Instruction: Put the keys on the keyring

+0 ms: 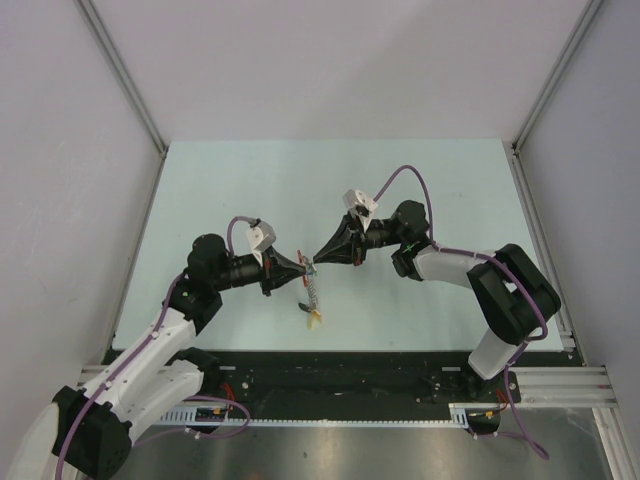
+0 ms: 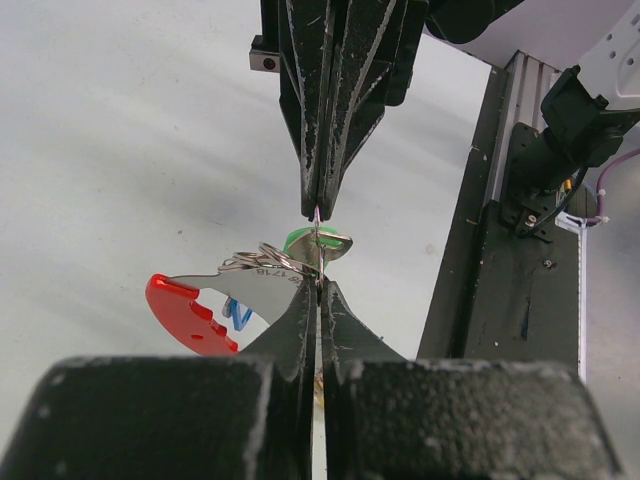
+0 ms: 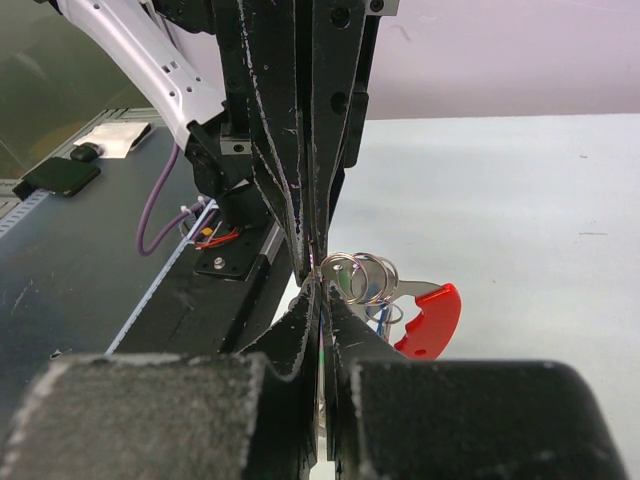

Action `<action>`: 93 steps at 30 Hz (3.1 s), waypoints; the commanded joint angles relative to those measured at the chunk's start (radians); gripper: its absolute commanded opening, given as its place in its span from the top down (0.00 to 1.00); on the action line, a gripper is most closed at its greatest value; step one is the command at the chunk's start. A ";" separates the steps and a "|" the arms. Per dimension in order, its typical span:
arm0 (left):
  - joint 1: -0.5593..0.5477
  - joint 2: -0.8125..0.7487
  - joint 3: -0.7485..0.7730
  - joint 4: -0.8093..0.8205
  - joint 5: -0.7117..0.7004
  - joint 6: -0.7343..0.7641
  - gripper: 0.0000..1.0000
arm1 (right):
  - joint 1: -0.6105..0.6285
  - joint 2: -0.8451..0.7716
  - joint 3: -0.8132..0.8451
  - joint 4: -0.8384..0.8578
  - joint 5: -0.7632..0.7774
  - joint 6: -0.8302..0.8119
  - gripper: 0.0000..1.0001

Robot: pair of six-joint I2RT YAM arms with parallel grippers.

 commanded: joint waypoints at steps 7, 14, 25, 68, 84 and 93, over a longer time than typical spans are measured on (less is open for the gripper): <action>-0.003 -0.015 0.004 0.044 -0.005 -0.004 1.00 | -0.003 -0.048 0.034 0.031 -0.005 0.004 1.00; -0.003 -0.015 0.003 0.044 -0.005 -0.004 1.00 | -0.003 -0.053 0.033 0.028 -0.006 0.002 1.00; -0.003 -0.018 0.001 0.051 0.010 -0.004 1.00 | -0.002 -0.050 0.034 -0.027 0.020 -0.039 1.00; -0.003 -0.015 0.000 0.057 0.012 -0.010 1.00 | -0.008 -0.096 0.034 -0.134 0.024 -0.125 1.00; -0.003 -0.015 -0.002 0.061 0.018 -0.013 1.00 | 0.009 -0.082 0.034 -0.147 0.023 -0.137 1.00; -0.003 -0.015 -0.002 0.063 0.019 -0.013 1.00 | 0.012 -0.074 0.034 -0.136 0.023 -0.128 1.00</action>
